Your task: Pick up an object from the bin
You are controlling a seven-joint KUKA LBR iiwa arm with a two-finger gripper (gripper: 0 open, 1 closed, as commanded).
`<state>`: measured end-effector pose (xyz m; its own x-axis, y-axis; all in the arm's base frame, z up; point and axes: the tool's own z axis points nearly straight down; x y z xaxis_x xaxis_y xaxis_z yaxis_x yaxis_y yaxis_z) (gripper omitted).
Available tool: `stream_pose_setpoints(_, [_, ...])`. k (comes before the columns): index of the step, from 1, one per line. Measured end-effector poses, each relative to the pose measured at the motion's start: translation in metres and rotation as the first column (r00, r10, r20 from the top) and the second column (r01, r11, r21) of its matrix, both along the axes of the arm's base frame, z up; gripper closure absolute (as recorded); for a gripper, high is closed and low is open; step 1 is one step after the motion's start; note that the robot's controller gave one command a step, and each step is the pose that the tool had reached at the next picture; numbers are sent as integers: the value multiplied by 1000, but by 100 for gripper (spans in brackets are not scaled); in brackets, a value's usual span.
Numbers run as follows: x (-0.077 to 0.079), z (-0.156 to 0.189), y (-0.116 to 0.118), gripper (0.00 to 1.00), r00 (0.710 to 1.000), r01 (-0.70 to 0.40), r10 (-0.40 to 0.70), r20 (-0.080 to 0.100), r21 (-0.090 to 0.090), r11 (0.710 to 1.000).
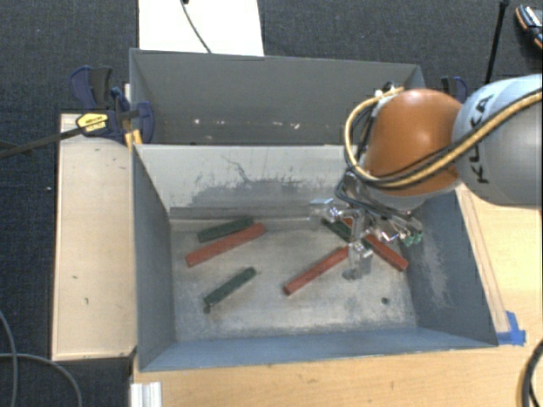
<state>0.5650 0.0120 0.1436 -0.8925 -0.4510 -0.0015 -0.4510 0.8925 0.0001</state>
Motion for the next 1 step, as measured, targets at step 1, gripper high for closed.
stream_pose_setpoints(1, [5,-66,1,0,977,-213,213,5,-1,977])
